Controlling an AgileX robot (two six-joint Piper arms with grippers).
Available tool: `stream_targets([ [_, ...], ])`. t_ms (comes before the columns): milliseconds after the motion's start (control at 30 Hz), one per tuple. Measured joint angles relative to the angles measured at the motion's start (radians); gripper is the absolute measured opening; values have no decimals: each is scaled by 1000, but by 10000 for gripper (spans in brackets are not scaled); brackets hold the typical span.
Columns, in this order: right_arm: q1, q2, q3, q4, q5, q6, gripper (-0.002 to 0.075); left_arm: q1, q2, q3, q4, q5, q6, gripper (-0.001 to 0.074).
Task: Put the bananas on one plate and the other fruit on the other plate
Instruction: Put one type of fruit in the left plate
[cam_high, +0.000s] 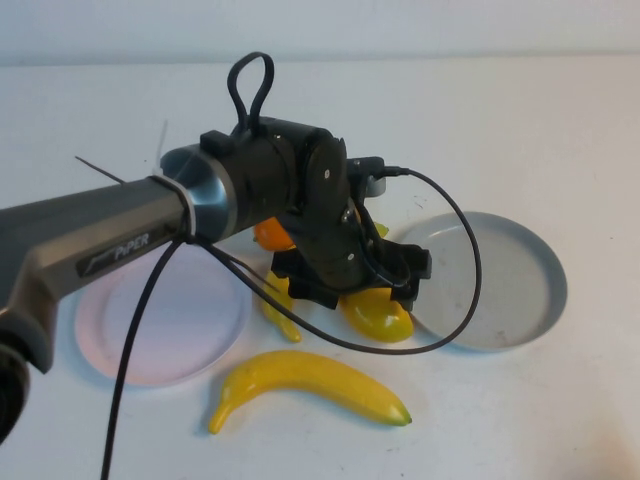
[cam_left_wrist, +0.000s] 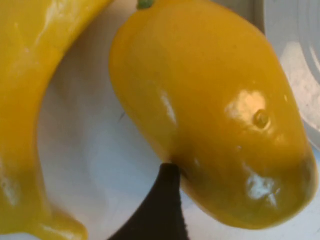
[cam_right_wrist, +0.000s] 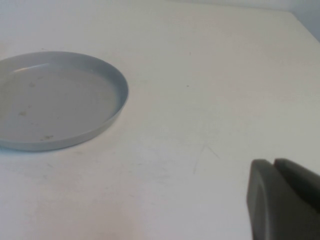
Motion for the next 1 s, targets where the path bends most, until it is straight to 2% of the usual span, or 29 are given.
stream_targets([
  [700, 0, 0, 0, 0, 0, 0, -17, 0, 63, -5, 81, -84, -3, 665],
  [800, 0, 0, 0, 0, 0, 0, -17, 0, 63, -5, 82, -84, 3, 614],
  [900, 0, 0, 0, 0, 0, 0, -17, 0, 63, -5, 82, -84, 36, 516],
  [1000, 0, 0, 0, 0, 0, 0, -17, 0, 63, -5, 82, -80, 87, 519],
])
